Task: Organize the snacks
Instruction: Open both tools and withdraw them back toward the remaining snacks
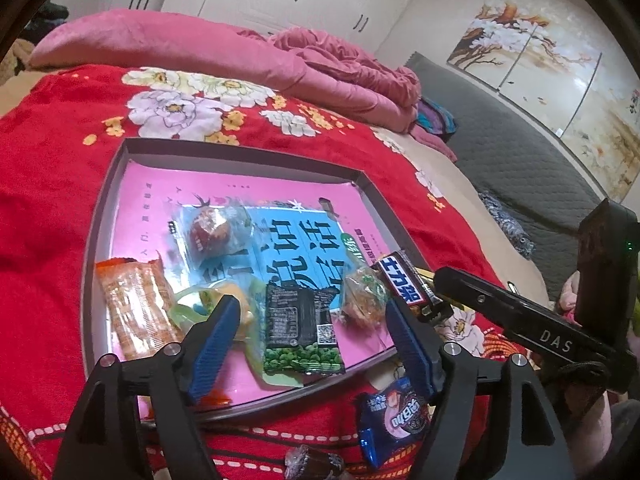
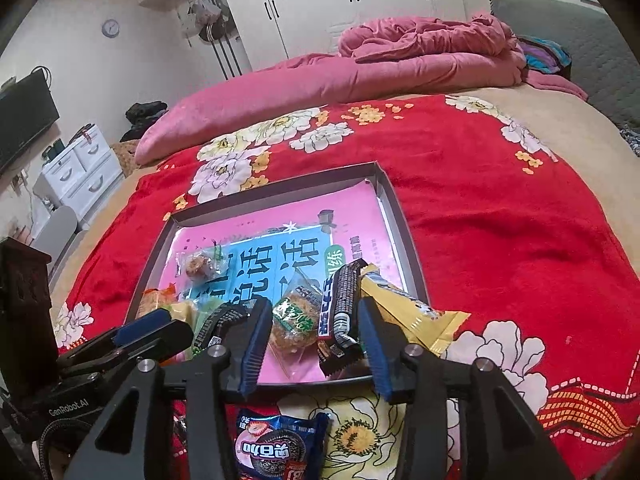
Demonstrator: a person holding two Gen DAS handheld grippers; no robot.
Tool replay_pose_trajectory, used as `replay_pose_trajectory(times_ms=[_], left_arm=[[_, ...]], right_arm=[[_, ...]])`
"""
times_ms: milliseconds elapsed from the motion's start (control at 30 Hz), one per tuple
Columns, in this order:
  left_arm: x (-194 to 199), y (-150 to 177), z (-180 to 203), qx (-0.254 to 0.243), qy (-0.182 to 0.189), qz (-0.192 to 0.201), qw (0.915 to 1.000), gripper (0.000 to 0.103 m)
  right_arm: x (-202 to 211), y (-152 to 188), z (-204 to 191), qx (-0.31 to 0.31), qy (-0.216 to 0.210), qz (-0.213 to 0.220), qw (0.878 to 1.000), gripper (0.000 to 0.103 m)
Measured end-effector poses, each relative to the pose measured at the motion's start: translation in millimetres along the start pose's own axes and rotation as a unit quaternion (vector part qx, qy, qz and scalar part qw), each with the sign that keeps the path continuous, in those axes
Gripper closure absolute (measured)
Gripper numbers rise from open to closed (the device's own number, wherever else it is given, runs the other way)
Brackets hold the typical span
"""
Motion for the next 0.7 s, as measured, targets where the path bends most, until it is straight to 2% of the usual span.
replay_pose_trajectory(times_ms=[333, 700], left_arm=[[7.0, 0.0, -4.2, -0.006, -0.037, 0.013, 0.9992, 0.024], [18.8, 8.1, 0.6, -0.024, -0.051, 0.014, 0.9983, 0.024]], right_arm=[[10.2, -1.0, -0.6, 0.004, 0.012, 0.017, 1.0, 0.039], [16.8, 3.4, -5.3, 0.017, 0.017, 0.021, 0.999, 0.037]])
Point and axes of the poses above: each gripper's, at about its wrist camera, not at the fingertips, and x roughly against the way its jaws point, z to its right, y to its underside, the point moved 5 cm from there along -x, roughly the way its jaws point, and after that the axes turned 4 degrees about -y, right-handed, at the moved point
